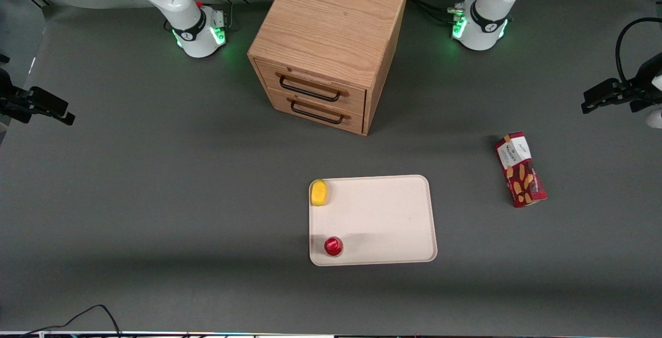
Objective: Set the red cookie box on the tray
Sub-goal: 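Move the open left gripper down over the red plaid shortbread box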
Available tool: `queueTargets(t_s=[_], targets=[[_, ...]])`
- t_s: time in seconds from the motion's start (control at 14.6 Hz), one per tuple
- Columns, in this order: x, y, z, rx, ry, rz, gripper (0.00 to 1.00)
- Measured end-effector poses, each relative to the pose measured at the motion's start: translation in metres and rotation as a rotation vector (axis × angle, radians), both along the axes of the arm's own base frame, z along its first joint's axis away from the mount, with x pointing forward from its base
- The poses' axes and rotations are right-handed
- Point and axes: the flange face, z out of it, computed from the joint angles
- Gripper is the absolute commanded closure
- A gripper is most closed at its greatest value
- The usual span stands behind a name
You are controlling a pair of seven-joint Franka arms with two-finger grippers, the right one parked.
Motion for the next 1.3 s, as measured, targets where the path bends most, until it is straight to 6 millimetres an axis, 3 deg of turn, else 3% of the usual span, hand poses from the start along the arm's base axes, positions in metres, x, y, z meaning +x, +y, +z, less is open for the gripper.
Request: queueTargets(t_s=[0.41, 0.62, 0.82, 1.3], targets=[[0.0, -0.001, -0.003, 0.002, 0.023, -0.005, 0.0], [0.002, -0.002, -0.021, 0.004, 0.071, -0.006, 0.0], [0.011, 0.0, -0.077, 0.008, 0.089, -0.002, 0.0], [0.003, 0.005, -0.259, 0.026, -0.005, 0.001, 0.0]])
